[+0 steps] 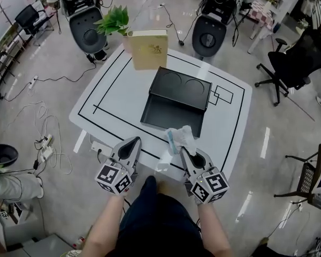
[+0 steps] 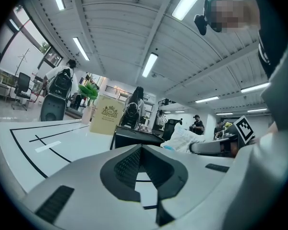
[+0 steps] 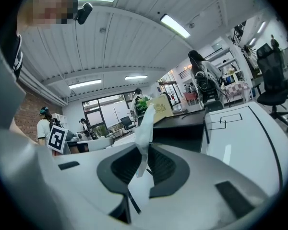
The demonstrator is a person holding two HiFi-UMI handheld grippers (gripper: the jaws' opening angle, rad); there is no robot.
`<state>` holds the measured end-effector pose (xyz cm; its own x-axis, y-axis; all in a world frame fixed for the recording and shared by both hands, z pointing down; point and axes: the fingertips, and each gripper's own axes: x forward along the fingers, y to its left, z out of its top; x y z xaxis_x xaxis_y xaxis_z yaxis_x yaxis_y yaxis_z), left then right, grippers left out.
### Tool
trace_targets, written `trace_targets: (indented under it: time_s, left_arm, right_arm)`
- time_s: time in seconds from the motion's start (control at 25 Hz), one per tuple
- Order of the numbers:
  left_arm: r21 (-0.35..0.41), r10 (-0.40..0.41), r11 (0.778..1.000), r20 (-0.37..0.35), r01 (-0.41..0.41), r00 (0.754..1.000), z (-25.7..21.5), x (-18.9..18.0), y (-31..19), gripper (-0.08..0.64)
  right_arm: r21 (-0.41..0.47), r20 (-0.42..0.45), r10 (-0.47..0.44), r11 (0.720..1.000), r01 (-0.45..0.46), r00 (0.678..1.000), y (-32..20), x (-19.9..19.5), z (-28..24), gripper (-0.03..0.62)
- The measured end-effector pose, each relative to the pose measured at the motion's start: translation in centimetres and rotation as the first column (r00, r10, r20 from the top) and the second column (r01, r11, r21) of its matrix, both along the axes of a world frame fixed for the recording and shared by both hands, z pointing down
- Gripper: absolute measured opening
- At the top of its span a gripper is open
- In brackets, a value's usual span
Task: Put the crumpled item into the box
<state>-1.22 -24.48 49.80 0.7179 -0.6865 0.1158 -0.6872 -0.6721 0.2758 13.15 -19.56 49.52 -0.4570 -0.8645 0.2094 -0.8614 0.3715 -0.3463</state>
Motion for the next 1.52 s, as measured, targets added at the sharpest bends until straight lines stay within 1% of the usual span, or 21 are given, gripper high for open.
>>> trace_targets:
  time_s: [0.36,0.68,0.8,0.96,1.12,1.32,1.4,1.52]
  left_arm:
    - [-0.008,0.012,1.000,0.020,-0.012,1.000,0.5,0.1,-1.9,-0.008]
    - [-0.008,0.031,0.999,0.027,-0.031,0.999,0.6,0.2,-4.1,-0.008]
    - [-0.013,0.029,1.000,0.020,-0.028,0.999,0.7,0.2,-4.7,-0.008]
    - [-0.018,0.022,1.000,0.015,-0.022,1.000,1.0,-0.1,-5.3,-0.008]
    - [-0.021,0.013,1.000,0.015,-0.012,1.000,1.6,-0.5,-5.9,-0.008]
    - [-0.016,-0.001,1.000,0.006,0.001,1.000,1.7,-0.5,-6.8,-0.008]
    - [-0.010,0.005,1.000,0.001,-0.005,1.000,1.7,-0.3,-6.8,-0.008]
    - [0.004,0.015,1.000,0.006,-0.015,1.000,1.4,0.2,-7.0,-0.008]
  right_arm:
    - [-0.007,-0.035,-0.019,1.000,0.019,0.999,-2.2,-0.4,0.0,0.040]
    - [-0.020,-0.089,-0.035,0.999,0.033,0.995,-4.8,-0.7,-0.2,0.040]
    - [-0.042,-0.126,-0.057,0.998,0.052,0.990,-5.6,-0.9,-0.1,0.040]
    - [-0.074,-0.155,-0.088,0.994,0.077,0.984,-6.9,-1.1,-0.2,0.040]
    - [-0.086,-0.201,-0.123,0.991,0.108,0.972,-8.1,-1.4,-0.3,0.040]
    - [-0.096,-0.266,-0.176,0.983,0.155,0.948,-9.7,-1.7,-0.4,0.040]
    - [-0.101,-0.287,-0.187,0.981,0.165,0.939,-10.1,-1.7,-0.3,0.040]
    - [-0.117,-0.336,-0.211,0.976,0.181,0.918,-10.9,-1.8,0.1,0.040]
